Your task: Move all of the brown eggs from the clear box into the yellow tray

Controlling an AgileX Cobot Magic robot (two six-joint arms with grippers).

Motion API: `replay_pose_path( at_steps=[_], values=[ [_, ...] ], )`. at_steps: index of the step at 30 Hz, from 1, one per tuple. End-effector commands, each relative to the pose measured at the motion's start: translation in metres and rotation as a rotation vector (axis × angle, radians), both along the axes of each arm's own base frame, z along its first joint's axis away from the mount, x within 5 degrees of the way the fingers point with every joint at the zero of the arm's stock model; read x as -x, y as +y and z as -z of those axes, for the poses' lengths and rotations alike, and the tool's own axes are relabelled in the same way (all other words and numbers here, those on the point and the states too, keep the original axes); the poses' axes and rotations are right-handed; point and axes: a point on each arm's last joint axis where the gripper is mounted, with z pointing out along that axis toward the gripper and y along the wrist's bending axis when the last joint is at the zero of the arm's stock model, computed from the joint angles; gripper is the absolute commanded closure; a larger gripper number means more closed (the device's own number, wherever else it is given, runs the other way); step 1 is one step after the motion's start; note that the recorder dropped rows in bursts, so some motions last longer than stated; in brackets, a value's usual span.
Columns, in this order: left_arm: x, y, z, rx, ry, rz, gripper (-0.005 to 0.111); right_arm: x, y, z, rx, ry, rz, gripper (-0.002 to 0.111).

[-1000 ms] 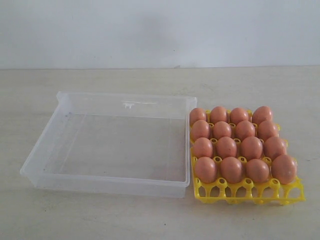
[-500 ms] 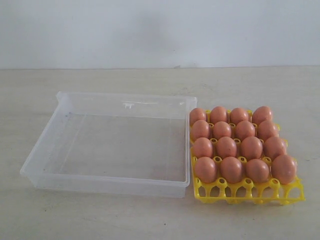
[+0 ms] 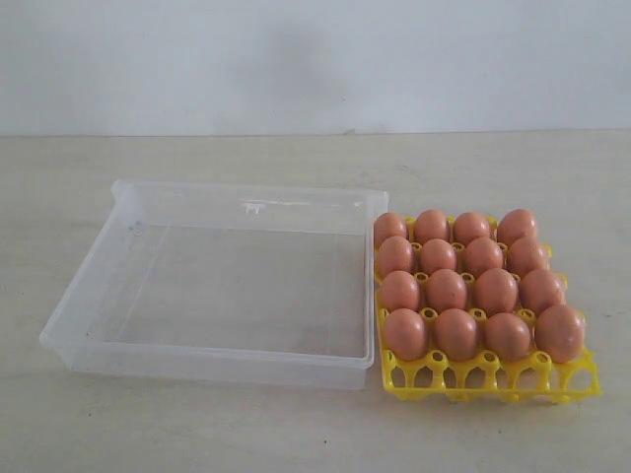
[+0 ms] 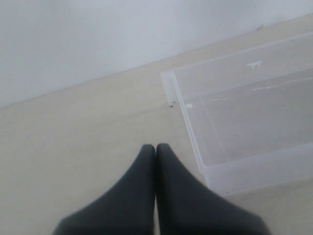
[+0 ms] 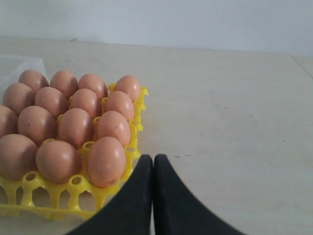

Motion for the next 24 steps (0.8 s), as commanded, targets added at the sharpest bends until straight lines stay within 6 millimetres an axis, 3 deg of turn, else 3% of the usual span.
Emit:
replay_pose_path(
  at_steps=[1, 24],
  values=[
    [0.0, -0.0002, -0.0011, 0.008, -0.01, 0.0, 0.111, 0.0004, -0.0001, 0.0, 0.011, -0.002, -0.003, 0.109],
    [0.0, -0.0002, -0.001, 0.008, -0.009, 0.0, 0.111, 0.0001, 0.0001, -0.0011, -0.006, -0.013, 0.0, 0.109]
  ],
)
